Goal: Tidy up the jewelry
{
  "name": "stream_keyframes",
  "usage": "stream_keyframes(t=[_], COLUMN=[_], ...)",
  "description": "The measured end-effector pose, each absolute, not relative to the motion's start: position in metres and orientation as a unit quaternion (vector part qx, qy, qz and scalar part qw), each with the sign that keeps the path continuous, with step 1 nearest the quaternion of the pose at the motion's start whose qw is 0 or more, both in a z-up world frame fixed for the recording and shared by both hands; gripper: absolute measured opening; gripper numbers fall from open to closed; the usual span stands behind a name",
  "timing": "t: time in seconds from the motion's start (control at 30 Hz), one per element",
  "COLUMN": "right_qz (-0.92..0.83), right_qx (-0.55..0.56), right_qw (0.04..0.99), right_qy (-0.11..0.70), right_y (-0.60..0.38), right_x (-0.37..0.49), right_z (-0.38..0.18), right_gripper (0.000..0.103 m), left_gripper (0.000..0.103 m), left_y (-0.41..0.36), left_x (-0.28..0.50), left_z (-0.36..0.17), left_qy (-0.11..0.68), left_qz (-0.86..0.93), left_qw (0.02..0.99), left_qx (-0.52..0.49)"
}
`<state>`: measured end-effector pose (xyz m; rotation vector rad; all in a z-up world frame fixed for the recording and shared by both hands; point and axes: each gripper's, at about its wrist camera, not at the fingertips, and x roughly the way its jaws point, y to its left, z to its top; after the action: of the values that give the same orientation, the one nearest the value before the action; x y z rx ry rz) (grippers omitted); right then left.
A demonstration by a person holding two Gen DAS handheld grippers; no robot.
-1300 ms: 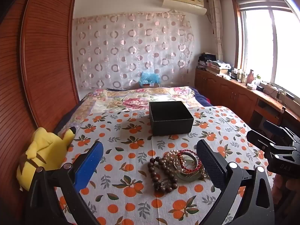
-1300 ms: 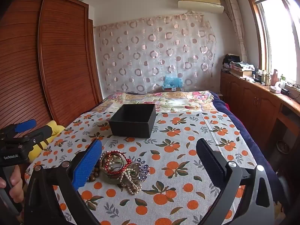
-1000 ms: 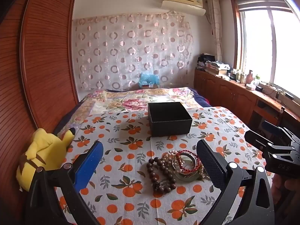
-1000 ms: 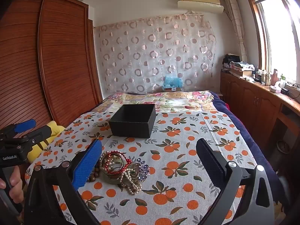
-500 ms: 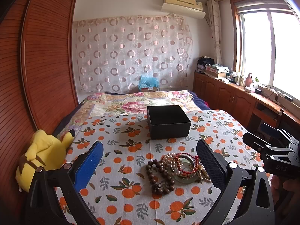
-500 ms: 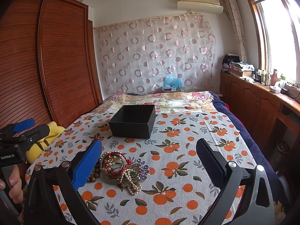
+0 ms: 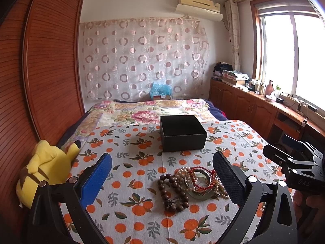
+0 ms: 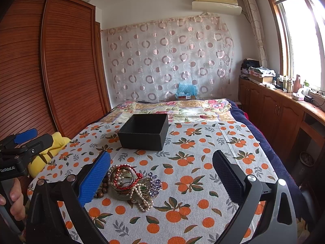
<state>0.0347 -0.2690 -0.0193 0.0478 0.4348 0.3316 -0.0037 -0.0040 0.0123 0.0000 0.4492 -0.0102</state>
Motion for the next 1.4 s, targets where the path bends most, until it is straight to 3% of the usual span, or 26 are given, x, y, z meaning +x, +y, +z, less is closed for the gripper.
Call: stream_keyframes(t=[1.4], right_qz=[0.164], right_qx=[0.025], right_qw=[0.963], right_qy=[0.214], right_y=[-0.2695], right_x=[0.0341], right_z=[-0.0184], right_gripper=[0.101], left_gripper=[0.096], left_y=[-0.0037], left_x=[-0.0092], left_z=[0.0156], left_qy=[0.219], left_qz=[-0.005], left_qw=[0.976], left_qx=[-0.003])
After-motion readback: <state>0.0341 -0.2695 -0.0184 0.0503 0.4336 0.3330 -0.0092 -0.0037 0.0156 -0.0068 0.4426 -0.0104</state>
